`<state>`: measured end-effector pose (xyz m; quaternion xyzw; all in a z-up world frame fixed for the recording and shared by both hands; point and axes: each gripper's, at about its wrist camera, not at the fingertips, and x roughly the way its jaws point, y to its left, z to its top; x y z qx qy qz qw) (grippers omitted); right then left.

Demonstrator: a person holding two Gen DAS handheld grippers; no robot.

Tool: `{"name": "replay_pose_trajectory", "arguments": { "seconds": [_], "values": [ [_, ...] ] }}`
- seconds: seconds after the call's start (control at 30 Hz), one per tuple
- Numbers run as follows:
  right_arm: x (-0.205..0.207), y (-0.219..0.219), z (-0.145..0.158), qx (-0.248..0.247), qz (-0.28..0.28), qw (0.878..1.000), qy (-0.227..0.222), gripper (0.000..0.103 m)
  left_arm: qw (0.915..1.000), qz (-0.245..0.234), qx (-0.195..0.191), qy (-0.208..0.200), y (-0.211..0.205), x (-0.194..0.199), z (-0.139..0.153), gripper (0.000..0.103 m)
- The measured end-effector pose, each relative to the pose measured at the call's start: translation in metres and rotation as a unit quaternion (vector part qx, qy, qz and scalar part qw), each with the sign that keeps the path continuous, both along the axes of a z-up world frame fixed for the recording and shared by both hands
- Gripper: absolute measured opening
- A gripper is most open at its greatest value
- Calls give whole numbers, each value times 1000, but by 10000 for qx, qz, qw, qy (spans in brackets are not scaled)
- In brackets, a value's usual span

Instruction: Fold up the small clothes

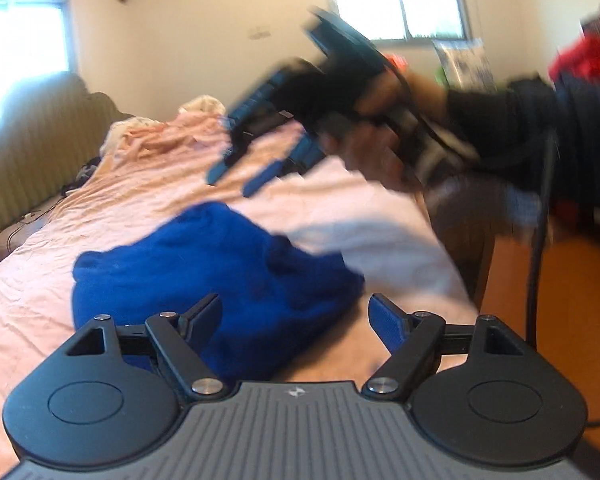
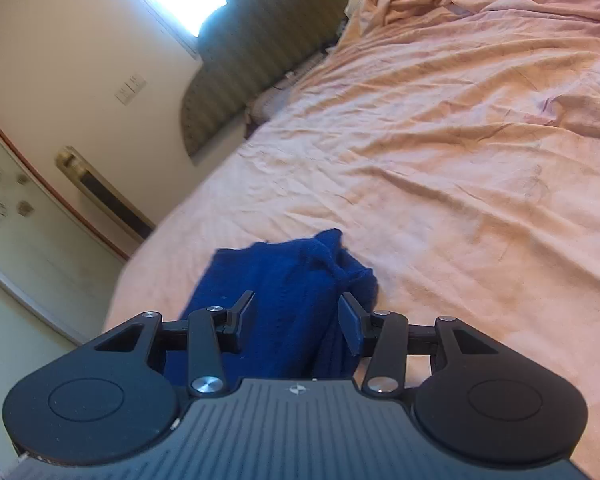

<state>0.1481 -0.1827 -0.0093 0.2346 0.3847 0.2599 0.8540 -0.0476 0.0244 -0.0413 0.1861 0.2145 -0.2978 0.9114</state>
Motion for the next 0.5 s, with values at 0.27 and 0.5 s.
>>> {"name": "replay_pose_trajectory", "arguments": {
  "seconds": [0.27,0.5],
  "values": [
    [23,39,-16,-970,187,9950,159,30,9955,-168,600,-708,-46,10,-9,80],
    [19,20,-1,-835,150,9964,-14,11,9975,-363,590,-112,-54,27,-15,25]
  ]
}}
